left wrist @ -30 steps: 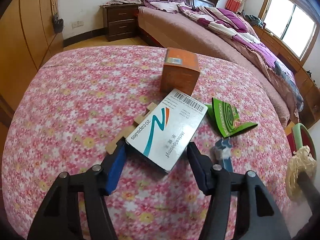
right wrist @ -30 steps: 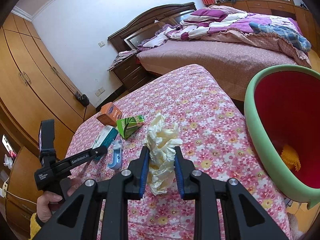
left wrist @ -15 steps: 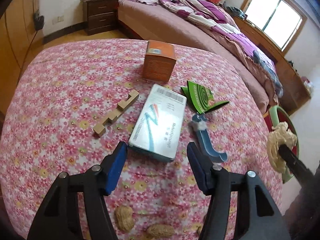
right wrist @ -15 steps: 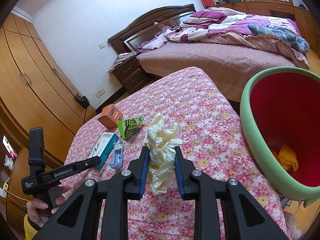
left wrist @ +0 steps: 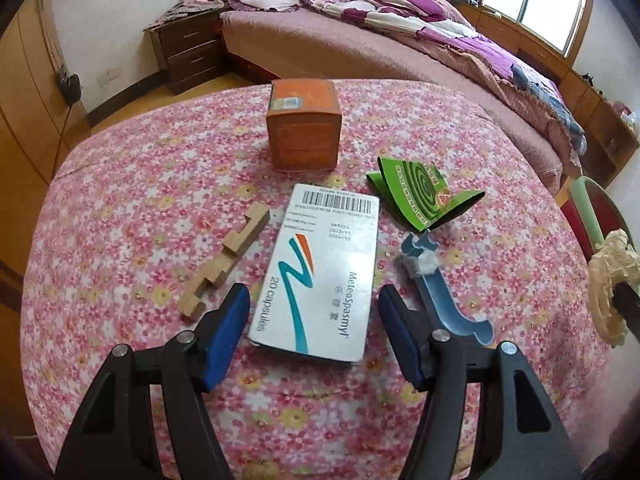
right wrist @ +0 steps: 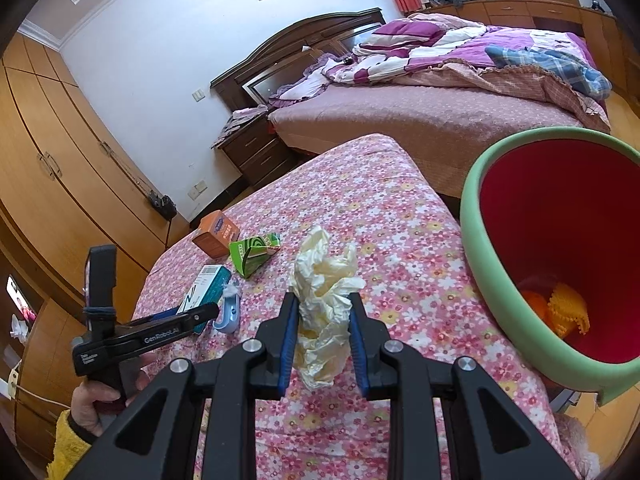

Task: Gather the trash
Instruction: 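Lift the plastic bag with the right tool while the left tool lifts the Meteospasmyl box, then carry both items over the red bucket and open both tools to drop them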

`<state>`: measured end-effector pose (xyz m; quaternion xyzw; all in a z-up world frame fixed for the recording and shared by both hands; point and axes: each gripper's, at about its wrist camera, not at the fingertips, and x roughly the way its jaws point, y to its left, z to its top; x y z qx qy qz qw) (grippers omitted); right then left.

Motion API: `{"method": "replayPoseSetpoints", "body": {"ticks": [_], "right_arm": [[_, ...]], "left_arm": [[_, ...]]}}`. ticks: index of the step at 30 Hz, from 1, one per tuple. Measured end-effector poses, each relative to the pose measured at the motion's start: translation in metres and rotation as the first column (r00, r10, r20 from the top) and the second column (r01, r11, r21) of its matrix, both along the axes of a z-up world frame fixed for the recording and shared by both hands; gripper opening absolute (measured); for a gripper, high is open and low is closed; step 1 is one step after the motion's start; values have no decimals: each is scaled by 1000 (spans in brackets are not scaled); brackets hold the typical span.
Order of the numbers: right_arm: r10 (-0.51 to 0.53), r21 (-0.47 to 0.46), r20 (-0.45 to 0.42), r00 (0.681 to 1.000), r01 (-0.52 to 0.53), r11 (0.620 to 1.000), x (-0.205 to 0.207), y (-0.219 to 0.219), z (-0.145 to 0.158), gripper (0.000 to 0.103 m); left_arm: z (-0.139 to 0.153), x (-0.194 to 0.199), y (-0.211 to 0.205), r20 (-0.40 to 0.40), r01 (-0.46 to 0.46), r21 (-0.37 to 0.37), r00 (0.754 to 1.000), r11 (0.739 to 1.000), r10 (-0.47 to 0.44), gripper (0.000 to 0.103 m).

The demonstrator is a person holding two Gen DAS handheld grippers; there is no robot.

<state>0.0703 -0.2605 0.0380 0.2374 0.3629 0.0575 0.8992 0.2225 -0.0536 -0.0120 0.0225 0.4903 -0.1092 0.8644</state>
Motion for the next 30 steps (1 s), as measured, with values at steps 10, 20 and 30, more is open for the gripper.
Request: {"method": "replayPoseSetpoints", "body": {"ticks": [10,20,30], "right_arm": [[-12,10,12,1000,12,1000,-14,-5,4,27],[-29,18,38,999,28,999,-41,-5,17,27],[-53,30,97,994,50,998,-73,-16,35,27]], "left_arm": [[11,-26,16,36,-31,-104,999,994,35,52],[45,-79,28,102,-56,-252,991,966,84,52],[77,-122,15,153,3,-310,987,951,46,52]]}}
